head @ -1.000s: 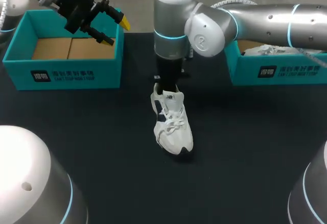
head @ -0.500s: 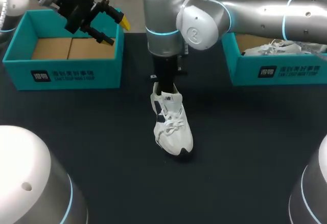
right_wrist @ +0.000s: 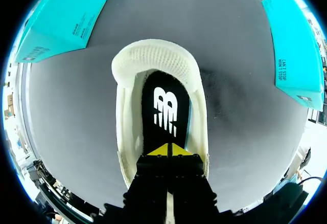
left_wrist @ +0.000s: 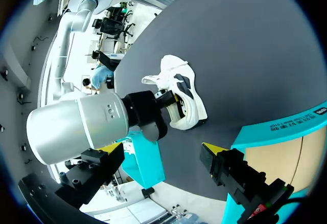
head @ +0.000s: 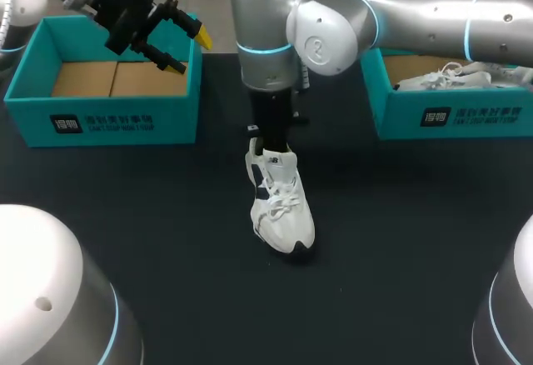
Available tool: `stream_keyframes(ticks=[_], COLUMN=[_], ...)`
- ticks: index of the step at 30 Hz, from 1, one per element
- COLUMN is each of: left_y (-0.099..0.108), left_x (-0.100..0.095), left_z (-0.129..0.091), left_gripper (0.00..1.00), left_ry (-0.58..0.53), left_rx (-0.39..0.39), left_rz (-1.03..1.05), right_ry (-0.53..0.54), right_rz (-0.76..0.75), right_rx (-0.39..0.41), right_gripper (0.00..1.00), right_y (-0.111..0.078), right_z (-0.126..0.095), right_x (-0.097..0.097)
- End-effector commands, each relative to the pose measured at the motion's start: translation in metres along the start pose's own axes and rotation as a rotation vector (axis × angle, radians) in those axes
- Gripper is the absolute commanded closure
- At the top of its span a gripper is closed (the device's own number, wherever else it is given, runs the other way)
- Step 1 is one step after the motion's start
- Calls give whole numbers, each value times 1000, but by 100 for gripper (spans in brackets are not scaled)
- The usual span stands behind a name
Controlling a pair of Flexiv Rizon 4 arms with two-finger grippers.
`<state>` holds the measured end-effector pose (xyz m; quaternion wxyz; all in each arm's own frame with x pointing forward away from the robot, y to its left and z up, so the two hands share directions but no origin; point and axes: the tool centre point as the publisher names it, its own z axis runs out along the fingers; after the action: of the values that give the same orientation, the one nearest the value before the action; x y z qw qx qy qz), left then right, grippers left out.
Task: Take the shoe out of the shoebox, open the shoe tongue, remove and reinsert the insole, then place the shoe into the shoebox
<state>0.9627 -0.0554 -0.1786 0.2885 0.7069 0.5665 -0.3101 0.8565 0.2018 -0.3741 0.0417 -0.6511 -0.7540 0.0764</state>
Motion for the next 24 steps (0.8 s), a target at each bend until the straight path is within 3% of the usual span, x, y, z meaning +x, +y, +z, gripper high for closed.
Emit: stream_keyframes(ticks=[1,9,11,13,15,16,17,24], left_y=[0,0,0,0,0,0,0,0], left_x=[0,0,0,0,0,0,0,0], left_z=[0,0,0,0,0,0,0,0], left_gripper=[0,0,0,0,0,0,0,0], left_ry=[3,3,3,3,3,3,3,3], left_rx=[-1,-1,-1,-1,-1,-1,-1,-1], left_rz=[1,1,1,1,1,1,1,1], right_ry=[-20,-34,-36,-33,-32,-28,-26,-14], right_rz=[6,10,11,10,11,15,18,29], right_rx=[24,179,185,195,197,197,196,182], right_gripper=[100,100,100,60,43,26,2,0], right_y=[5,-4,-6,-7,-7,-7,-7,-6], right_z=[-6,-18,-17,-15,-13,-12,-11,-13], right_x=[2,1,2,2,2,2,2,1])
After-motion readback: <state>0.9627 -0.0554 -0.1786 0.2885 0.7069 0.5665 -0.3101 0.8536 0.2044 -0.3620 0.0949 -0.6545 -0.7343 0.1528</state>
